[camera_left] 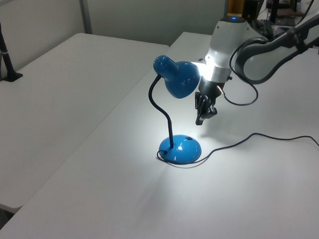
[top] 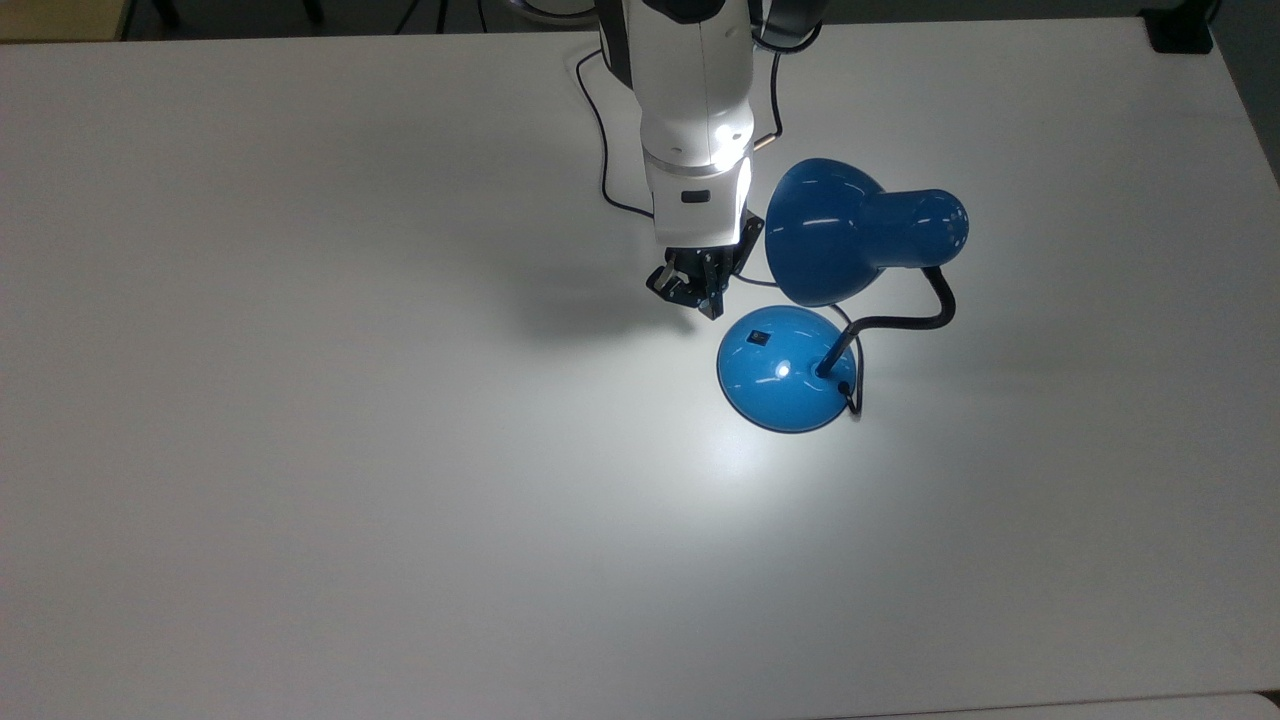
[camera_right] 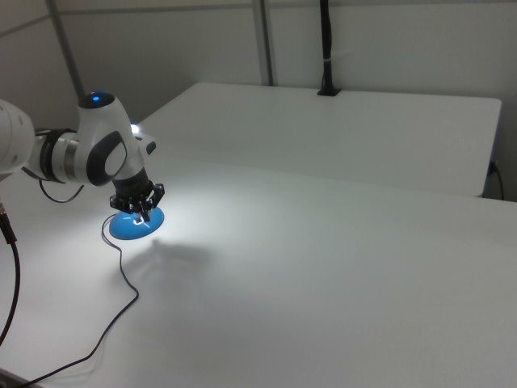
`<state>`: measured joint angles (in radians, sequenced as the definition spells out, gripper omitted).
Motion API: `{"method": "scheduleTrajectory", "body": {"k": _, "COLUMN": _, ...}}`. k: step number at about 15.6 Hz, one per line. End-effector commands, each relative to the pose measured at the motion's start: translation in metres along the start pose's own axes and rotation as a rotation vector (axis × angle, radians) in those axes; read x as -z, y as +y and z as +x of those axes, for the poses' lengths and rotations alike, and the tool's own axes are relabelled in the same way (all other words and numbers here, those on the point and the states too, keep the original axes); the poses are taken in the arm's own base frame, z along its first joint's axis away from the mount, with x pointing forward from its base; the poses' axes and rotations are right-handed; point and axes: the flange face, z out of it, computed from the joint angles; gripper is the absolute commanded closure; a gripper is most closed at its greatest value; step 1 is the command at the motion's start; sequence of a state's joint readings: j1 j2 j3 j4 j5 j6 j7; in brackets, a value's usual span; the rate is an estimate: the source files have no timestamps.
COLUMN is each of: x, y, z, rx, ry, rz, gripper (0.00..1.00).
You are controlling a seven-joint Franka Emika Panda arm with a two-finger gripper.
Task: Turn off the lamp
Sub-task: 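Move the gripper toward the blue lamp base beside the shade, then lower the gripper onto the switch on the blue base and press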
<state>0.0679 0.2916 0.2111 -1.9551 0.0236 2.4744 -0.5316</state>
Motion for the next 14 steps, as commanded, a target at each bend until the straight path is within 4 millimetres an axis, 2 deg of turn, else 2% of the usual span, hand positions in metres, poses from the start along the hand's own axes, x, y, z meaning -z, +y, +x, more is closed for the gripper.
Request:
{"method": "scheduleTrajectory", "body": {"k": 1, "x": -0.016, "y": -0.006, "z": -0.007, "rx": 0.078, "ry": 0.022, "rz": 0.009, "gripper": 1.00}}
{"method": "scheduleTrajectory", "body": {"k": 3, "x": -0.018, "y": -0.014, "z": 0.001, "rx": 0.102, "ry": 0.050, "rz": 0.010, "gripper": 1.00}}
{"method": "scheduleTrajectory", "body": {"k": 8, "x": -0.017, "y": -0.019, "z": 0.005, "rx": 0.108, "ry": 0.062, "rz": 0.011, "gripper": 1.00}}
{"method": "scheduleTrajectory", "body": {"k": 14, "x": -0.029, "y": -0.023, "z": 0.013, "rx": 0.116, "ry": 0.117, "rz": -0.007, "gripper": 1.00}}
